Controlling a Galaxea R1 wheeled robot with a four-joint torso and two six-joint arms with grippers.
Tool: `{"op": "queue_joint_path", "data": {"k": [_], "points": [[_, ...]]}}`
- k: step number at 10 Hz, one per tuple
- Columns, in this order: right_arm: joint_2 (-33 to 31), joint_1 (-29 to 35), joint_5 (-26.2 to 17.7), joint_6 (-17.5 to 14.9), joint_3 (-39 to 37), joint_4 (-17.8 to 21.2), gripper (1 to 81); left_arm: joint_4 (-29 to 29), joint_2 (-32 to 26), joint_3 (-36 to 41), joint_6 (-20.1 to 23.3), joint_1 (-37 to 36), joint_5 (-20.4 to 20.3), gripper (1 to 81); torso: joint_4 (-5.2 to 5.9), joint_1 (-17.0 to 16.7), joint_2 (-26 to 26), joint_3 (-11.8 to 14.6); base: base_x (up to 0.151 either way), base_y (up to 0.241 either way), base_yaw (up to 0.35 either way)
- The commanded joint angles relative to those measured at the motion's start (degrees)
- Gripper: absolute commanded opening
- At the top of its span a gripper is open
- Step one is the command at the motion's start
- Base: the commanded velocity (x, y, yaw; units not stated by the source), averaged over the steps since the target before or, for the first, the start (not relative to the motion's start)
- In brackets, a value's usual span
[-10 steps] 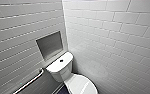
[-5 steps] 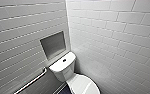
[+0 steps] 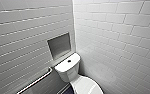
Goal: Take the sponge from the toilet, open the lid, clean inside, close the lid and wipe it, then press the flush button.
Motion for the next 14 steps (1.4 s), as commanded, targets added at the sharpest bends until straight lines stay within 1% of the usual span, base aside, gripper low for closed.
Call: {"op": "queue_joint_path", "data": {"k": [1, 2, 3, 4, 5, 6, 8, 9, 10, 11, 12, 13, 14], "points": [[-0.4, 1.0, -3.6, 0.0, 0.4, 1.0, 1.0, -0.3, -0.8, 0.7, 0.0, -3.7, 3.1, 81.1, 0.0, 0.0, 0.0, 5.6, 0.0, 0.0, 0.0], [-0.4, 1.1, -3.6, 0.0, 0.2, 1.0, 1.0, -0.3, -0.8, 0.7, 0.0, -3.7, 3.1, 81.1, 0.0, 0.0, 0.0, 7.3, 0.0, 0.0, 0.0], [-0.4, 1.1, -3.6, 0.0, 0.2, 1.0, 1.0, -0.3, -0.8, 0.7, 0.0, -3.7, 3.1, 81.1, 0.0, 0.0, 0.0, 3.6, 0.0, 0.0, 0.0], [-0.3, 1.2, -3.6, 0.0, 0.2, 1.0, 1.0, -0.3, -0.7, 0.7, 0.0, -3.6, 3.1, 81.1, 0.0, -0.1, 0.0, 5.2, 0.0, 0.0, 0.0], [-0.2, 1.2, -3.6, 0.0, 0.2, 1.0, 1.0, -0.1, -0.4, 0.6, 0.0, -3.3, 3.2, 81.1, 0.0, -0.2, 0.0, 5.6, 0.0, 0.0, 0.0], [-0.1, 1.3, -3.6, -0.1, 0.2, 1.0, 1.0, 0.0, 0.3, -1.0, 0.0, -2.4, 3.3, 81.1, 0.0, -0.1, 0.0, 6.1, 0.0, 0.0, 0.0], [0.1, 1.4, -3.6, -0.1, 0.0, 0.9, 1.0, 0.7, 3.7, -9.6, 0.1, 1.6, 3.1, 81.1, 0.0, -0.2, 0.0, 6.0, 0.0, 0.0, 0.0], [0.2, 1.4, -3.6, 0.1, -0.2, 0.9, 1.0, 2.1, 5.8, -13.8, 0.1, 4.0, 2.2, 81.1, 0.0, -0.2, 0.0, 6.0, 0.0, 0.0, 0.0], [1.0, 1.5, -3.7, 0.4, -1.6, 0.7, 1.0, 2.5, 7.3, -18.0, 0.0, 6.6, -2.8, 81.1, 0.0, -0.2, 0.0, 6.0, 0.0, 0.0, 0.0], [2.4, 2.0, -3.9, 0.4, -4.1, 1.0, 1.0, 1.8, 8.2, -20.9, -0.2, 8.5, -6.4, 81.1, 0.0, -0.2, 0.0, 6.0, 0.0, 0.0, 0.0], [3.8, 1.7, -4.3, 0.4, -7.2, 1.0, 1.0, 2.0, 9.3, -22.2, -0.2, 10.2, -6.6, 81.1, 0.0, -0.2, 0.0, 6.0, 0.0, 0.0, 0.0], [4.7, 1.5, -4.3, 0.4, -8.5, 1.0, 1.0, 1.7, 9.5, -24.6, -0.4, 11.6, -7.0, 81.1, 0.0, -0.2, 0.0, 6.0, 0.0, 0.0, 0.0], [5.2, 1.4, -4.1, 0.4, -8.8, 1.0, 1.0, 2.0, 9.6, -25.0, 0.0, 12.5, -6.9, 81.1, 0.0, -0.2, 0.0, 6.0, 0.0, 0.0, 0.0]]}}
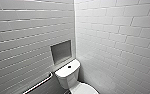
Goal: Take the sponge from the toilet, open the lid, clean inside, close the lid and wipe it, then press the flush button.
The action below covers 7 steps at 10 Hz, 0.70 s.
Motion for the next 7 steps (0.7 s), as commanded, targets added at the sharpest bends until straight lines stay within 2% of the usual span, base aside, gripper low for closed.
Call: {"op": "queue_joint_path", "data": {"k": [1, 2, 3, 4, 5, 6, 7], "points": [[1.4, 2.0, -3.9, -0.1, -1.1, 0.8, 1.0, 0.7, 1.7, -2.4, 0.1, 0.1, 1.3, 81.1, 0.0, 0.0, 0.0, 0.0, 0.0, 0.0, 0.0], [1.7, 1.9, -3.9, -0.3, -1.2, 0.7, 1.0, 0.7, 1.6, -2.9, 0.4, 0.4, 1.3, 81.1, 0.0, 0.0, 0.0, 0.0, 0.0, 0.0, 0.0], [1.9, 1.9, -3.9, -0.4, -1.2, 0.6, 1.0, -1.2, 2.0, -3.0, 5.7, 0.9, 1.0, 81.1, 0.0, 0.0, 0.0, 0.0, 0.0, 0.0, 0.0], [1.9, 1.7, -4.0, -0.3, -1.2, 0.6, 1.0, -9.0, 2.0, -3.3, 12.3, 0.9, 0.7, 81.1, 0.0, 0.0, 0.0, 0.0, 0.0, 0.0, 0.0], [1.9, 1.4, -3.9, -0.3, -1.4, 0.9, 1.0, -18.3, 2.0, -4.1, 21.5, 0.9, -0.9, 81.1, 0.0, 0.0, 0.0, 0.0, 0.0, 0.0, 0.0], [1.9, 1.2, -3.6, -0.3, -1.4, 1.0, 1.0, -24.3, 2.2, -5.0, 28.0, 0.9, -2.5, 81.1, 0.0, 0.0, 0.0, 0.0, 0.0, 0.0, 0.0], [1.9, 1.2, -3.6, -0.3, -1.7, 1.0, 1.0, -30.5, 2.8, -7.2, 32.2, 0.9, -4.7, 81.1, 0.0, 0.0, 0.0, 0.0, 0.0, 0.0, 0.0]]}}
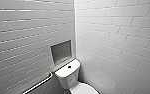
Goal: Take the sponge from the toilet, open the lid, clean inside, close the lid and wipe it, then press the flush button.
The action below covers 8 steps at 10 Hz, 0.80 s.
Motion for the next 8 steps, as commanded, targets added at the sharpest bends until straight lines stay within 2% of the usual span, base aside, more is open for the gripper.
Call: {"op": "queue_joint_path", "data": {"k": [1, 4, 8], "points": [[-0.2, 1.6, -3.5, 0.2, 0.0, 1.0, 1.0, -16.5, 1.2, -4.1, 11.2, -2.5, -3.9, 81.1, 0.0, 0.0, 0.0, 0.0, 0.0, 0.0, 0.0], [-0.1, 1.8, -3.4, 0.4, -0.1, 0.8, 1.0, -16.9, 4.3, -9.7, 11.2, -3.4, -4.9, 81.1, 0.0, 0.0, 0.0, 0.0, 0.0, 0.0, 0.0], [1.8, 1.8, -4.0, -0.1, -3.1, 0.7, 1.0, -17.0, 4.2, -10.2, 11.2, -3.6, -6.5, 81.1, 0.0, 0.0, 0.0, 0.0, 0.0, 0.0, 0.0]]}}
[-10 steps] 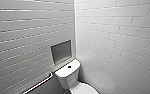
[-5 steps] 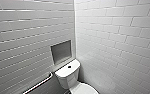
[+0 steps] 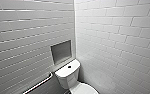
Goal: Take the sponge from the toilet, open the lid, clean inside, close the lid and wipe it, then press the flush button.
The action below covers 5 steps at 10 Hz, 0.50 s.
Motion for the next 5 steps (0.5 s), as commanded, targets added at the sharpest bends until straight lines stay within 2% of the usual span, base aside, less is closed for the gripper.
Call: {"op": "queue_joint_path", "data": {"k": [1, 5], "points": [[0.7, 2.0, -3.8, -0.2, -1.0, 0.7, 1.0, -0.7, -0.6, -0.3, 0.4, -2.9, 3.3, 81.1, 0.0, 0.0, 0.0, 0.0, 0.0, 0.0, 0.0], [0.8, 2.0, -3.8, -0.2, -1.0, 0.4, 1.0, -0.8, -0.6, -0.2, 0.3, -2.9, 2.8, 81.1, 0.0, 0.0, 0.0, 0.0, 0.0, 0.0, 0.0]]}}
